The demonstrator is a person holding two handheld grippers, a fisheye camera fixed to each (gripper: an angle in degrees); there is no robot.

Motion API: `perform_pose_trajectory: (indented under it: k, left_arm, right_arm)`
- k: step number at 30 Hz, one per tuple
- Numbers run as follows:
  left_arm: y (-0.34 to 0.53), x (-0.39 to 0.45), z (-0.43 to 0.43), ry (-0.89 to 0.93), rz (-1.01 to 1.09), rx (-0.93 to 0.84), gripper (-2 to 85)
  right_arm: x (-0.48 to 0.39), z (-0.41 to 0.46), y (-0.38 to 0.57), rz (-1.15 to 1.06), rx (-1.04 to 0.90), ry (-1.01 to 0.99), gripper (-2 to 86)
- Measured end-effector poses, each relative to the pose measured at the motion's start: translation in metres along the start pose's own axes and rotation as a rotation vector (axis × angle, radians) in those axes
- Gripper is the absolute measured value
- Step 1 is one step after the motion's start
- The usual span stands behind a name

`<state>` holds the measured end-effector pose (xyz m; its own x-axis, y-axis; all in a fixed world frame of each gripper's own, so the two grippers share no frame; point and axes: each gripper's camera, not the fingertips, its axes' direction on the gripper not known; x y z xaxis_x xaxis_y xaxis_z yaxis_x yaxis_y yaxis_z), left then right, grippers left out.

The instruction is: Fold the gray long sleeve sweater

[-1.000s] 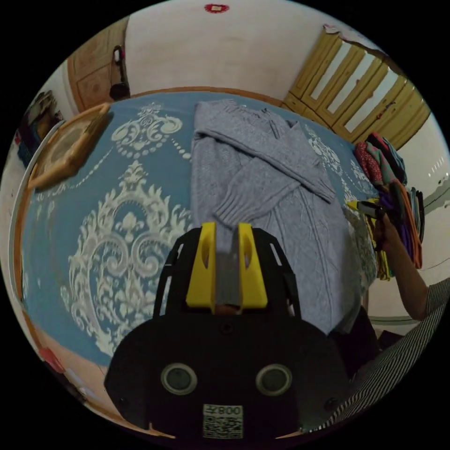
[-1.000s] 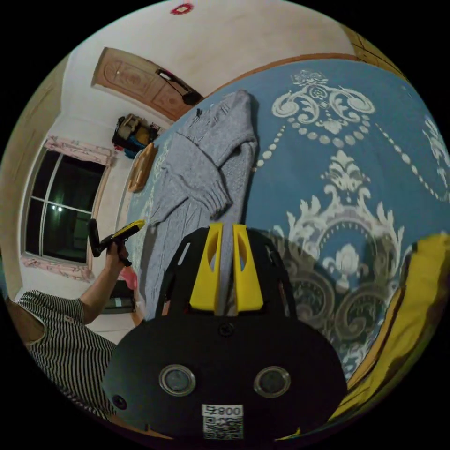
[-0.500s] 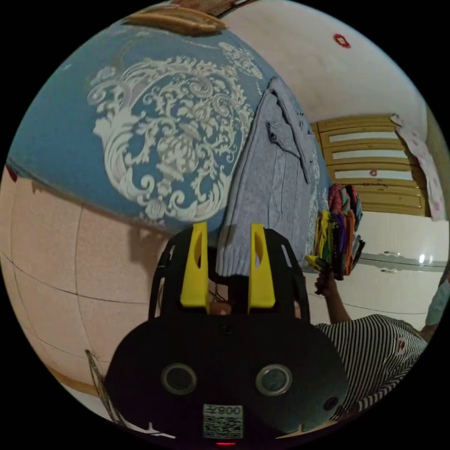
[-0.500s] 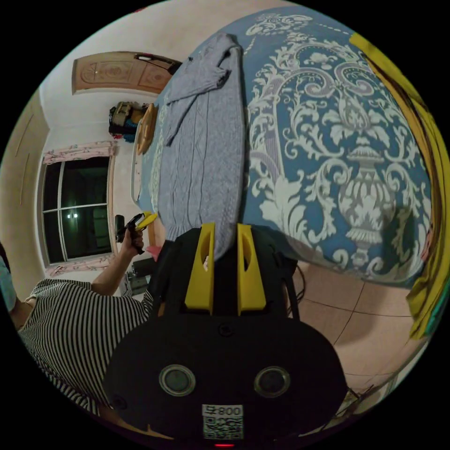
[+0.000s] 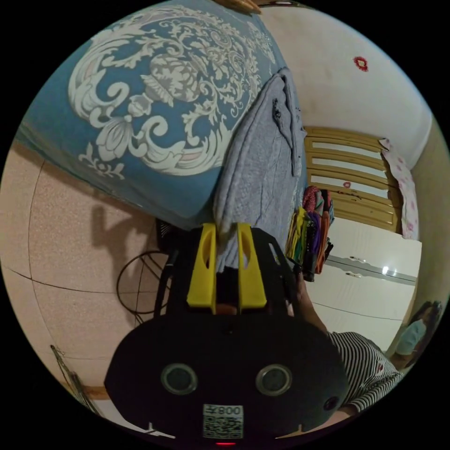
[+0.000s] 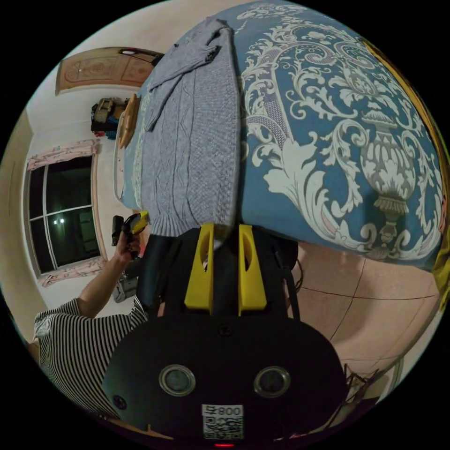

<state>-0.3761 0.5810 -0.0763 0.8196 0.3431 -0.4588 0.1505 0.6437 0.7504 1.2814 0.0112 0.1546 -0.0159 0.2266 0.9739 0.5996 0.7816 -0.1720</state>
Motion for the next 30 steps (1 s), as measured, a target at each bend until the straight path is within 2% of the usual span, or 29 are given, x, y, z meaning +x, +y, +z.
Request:
perform_pose_trajectory:
  k: [4,14,18,23,30]
  left_arm:
    - [0.01,0.042,-0.027,0.012,0.031,0.009,5.1]
    - [0.069,0.167,-0.129,0.204,0.159,0.094,3.4]
    - [0.099,0.216,-0.163,0.246,0.225,0.111,3.1]
    - [0.142,0.253,-0.197,0.257,0.266,0.11,3.0]
    - [0.228,0.276,-0.224,0.304,0.263,0.074,2.9]
  right_arm:
    - [-0.015,-0.006,0.022,-0.002,-0.001,0.034,4.7]
    - [-0.063,-0.072,0.106,-0.127,0.077,-0.168,1.9]
    - [-0.084,-0.099,0.141,-0.182,0.098,-0.184,1.6]
    - [-0.107,-0.127,0.194,-0.234,0.118,-0.198,1.3]
    - [-0.124,-0.135,0.268,-0.268,0.049,-0.2,1.3]
